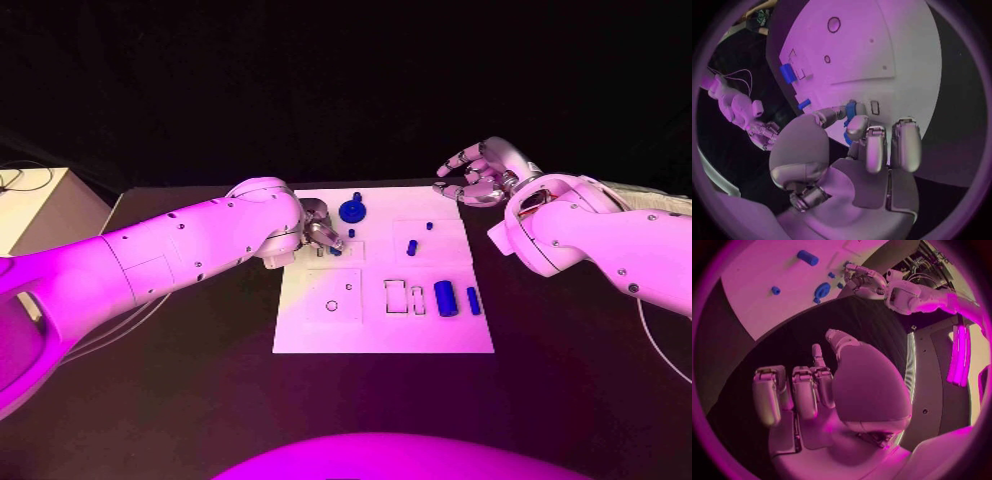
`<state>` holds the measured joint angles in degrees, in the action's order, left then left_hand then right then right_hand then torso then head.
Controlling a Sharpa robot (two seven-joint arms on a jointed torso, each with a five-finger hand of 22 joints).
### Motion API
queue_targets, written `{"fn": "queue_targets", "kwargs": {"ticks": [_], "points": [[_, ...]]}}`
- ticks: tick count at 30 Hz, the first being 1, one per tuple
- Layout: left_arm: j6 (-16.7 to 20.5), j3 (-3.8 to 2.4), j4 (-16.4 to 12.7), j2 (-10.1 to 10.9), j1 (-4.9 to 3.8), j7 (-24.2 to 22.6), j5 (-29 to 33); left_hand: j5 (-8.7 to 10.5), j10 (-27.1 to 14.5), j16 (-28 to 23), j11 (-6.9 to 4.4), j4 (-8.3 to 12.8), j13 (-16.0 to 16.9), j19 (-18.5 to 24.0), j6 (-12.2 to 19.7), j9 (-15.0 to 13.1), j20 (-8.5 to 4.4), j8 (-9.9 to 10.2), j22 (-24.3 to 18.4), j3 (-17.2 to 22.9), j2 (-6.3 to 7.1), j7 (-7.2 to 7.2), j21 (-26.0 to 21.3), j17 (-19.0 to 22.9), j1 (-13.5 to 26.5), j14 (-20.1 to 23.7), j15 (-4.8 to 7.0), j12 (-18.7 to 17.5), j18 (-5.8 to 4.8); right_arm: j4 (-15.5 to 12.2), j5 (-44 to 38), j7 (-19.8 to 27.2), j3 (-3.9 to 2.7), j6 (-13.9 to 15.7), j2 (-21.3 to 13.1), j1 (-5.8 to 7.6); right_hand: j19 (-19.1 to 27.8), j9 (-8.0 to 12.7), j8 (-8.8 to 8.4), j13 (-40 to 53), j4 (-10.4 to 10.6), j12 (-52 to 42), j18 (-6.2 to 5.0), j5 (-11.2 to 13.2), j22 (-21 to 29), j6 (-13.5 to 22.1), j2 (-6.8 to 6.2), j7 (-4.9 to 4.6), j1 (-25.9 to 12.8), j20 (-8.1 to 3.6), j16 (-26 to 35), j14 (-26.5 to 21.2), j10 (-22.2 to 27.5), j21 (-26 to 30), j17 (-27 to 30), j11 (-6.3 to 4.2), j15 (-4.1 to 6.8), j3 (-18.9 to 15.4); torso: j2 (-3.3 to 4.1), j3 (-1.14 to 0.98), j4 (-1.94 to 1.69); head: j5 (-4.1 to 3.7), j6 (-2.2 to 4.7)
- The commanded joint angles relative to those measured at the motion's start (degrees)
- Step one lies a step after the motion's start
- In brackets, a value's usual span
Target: Assemble the parts on the task board
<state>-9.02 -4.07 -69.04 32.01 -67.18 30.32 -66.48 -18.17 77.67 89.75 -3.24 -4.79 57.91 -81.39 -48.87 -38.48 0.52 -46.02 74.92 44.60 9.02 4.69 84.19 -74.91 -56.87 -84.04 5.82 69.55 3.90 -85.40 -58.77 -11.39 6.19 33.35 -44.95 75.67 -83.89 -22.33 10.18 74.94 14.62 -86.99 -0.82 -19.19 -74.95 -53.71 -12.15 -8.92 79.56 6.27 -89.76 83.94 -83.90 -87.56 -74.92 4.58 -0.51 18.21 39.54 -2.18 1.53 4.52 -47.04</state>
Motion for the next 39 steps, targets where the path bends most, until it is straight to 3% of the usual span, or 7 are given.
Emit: {"fn": "queue_targets", "kwargs": {"ticks": [1, 12, 39], "points": [[-1.97, 0.27, 0.01, 0.03, 0.31, 0.22, -0.45, 0.00, 0.01, 0.25, -0.32, 3.62, 0.01, -0.35, -4.68, -24.80, 0.12, 0.01, 2.12, 3.39, -1.35, -4.52, 0.16, -15.09, -0.90, -5.96, 0.50, -0.36, -1.01, -0.04, -0.74, 0.16, -0.02, -0.74, 0.00, -0.02, -4.84, -0.05, 0.31, 11.69, 0.11, 0.20, 0.13, -0.32, -13.01, 0.41, 0.03, -0.14, -0.43, -0.38, 0.05, 5.86, -2.83, 0.20, -14.27, -0.31, 0.49, 0.30, 0.02, -0.01, 0.00, 0.00, 0.02], [-1.61, 0.20, 0.07, 0.09, 0.31, 0.14, -0.46, -0.01, -0.01, 0.25, -0.35, 3.66, -0.04, -0.36, -4.67, -24.87, 0.11, 0.05, 2.14, 3.32, -1.47, -4.55, 0.16, -15.09, -1.02, -5.96, 0.51, -0.40, -1.02, 0.02, -0.74, 0.15, -0.02, -0.76, 0.04, -0.02, -4.84, -0.05, 0.31, 11.69, 0.11, 0.20, 0.13, -0.32, -13.01, 0.41, 0.03, -0.14, -0.43, -0.38, 0.05, 5.86, -2.83, 0.20, -14.27, -0.31, 0.49, 0.30, 0.04, -0.04, 0.06, -0.02, -0.02], [-4.78, -0.01, -0.15, 0.42, 0.26, 0.29, 0.02, 0.24, -0.07, 0.25, -0.40, 4.19, -0.14, -0.37, -4.57, -25.14, 0.11, 0.20, 2.17, 2.92, -1.48, -4.61, 0.14, -15.09, -1.63, -5.96, 0.54, -0.46, -1.03, 0.38, -0.76, 0.15, -0.02, -0.79, 0.28, -0.12, -4.84, -0.05, 0.31, 11.69, 0.11, 0.20, 0.13, -0.32, -13.01, 0.41, 0.03, -0.14, -0.43, -0.38, 0.05, 5.86, -2.83, 0.20, -14.27, -0.31, 0.49, 0.30, 0.02, -0.08, 0.04, -0.12, -0.43]]}}
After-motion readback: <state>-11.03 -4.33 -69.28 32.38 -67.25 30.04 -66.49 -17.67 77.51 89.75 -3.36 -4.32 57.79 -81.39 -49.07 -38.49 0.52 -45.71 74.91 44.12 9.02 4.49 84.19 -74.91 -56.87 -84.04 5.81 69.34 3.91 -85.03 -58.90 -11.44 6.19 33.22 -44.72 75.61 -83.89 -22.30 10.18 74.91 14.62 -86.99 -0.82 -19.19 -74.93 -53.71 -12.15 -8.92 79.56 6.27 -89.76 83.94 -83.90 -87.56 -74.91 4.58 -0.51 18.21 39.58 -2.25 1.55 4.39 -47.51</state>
